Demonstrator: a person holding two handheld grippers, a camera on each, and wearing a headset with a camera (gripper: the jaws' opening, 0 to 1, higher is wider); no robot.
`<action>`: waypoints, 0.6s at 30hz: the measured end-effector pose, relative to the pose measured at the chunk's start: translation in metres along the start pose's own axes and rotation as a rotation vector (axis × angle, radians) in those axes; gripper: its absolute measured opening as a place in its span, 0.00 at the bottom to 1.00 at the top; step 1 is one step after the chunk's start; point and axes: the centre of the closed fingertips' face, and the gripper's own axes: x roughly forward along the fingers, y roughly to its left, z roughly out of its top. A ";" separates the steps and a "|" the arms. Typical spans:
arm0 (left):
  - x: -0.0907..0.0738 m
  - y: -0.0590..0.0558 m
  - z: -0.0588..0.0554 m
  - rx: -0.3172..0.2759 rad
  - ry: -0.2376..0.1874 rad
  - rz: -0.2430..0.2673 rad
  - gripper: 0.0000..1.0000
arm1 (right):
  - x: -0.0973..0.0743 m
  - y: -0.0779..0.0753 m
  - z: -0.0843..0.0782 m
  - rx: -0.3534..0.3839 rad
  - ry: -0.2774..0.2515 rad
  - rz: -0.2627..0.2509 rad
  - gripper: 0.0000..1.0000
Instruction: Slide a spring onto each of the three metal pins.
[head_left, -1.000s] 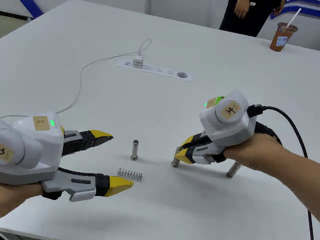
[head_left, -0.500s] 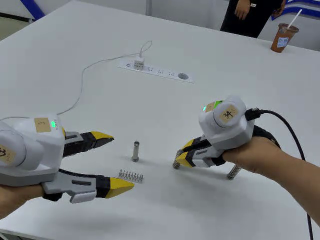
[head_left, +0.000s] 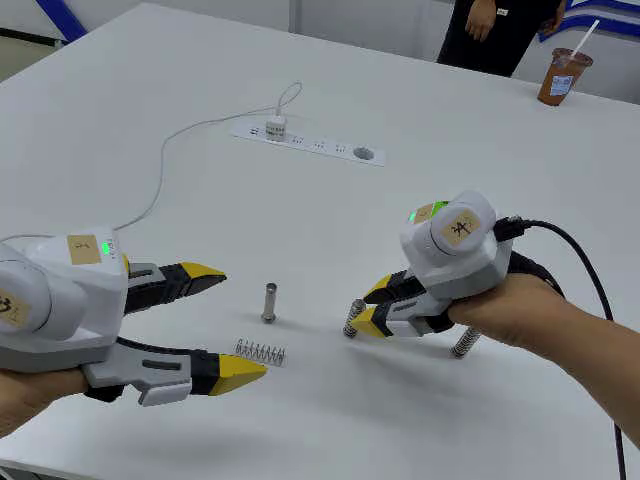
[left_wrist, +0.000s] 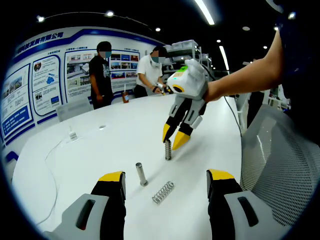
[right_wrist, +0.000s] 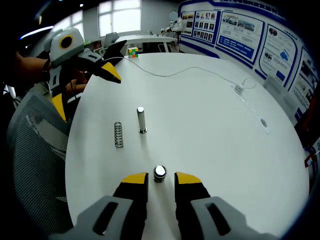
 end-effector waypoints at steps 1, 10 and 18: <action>0.000 0.000 0.000 0.001 0.001 0.000 0.67 | -0.001 0.000 0.001 0.000 -0.001 -0.002 0.22; -0.001 0.001 0.000 0.004 0.001 0.002 0.67 | -0.012 0.005 0.022 -0.034 -0.042 -0.012 0.23; -0.002 0.000 -0.001 0.006 0.004 0.004 0.67 | -0.013 0.021 0.046 -0.090 -0.067 0.009 0.23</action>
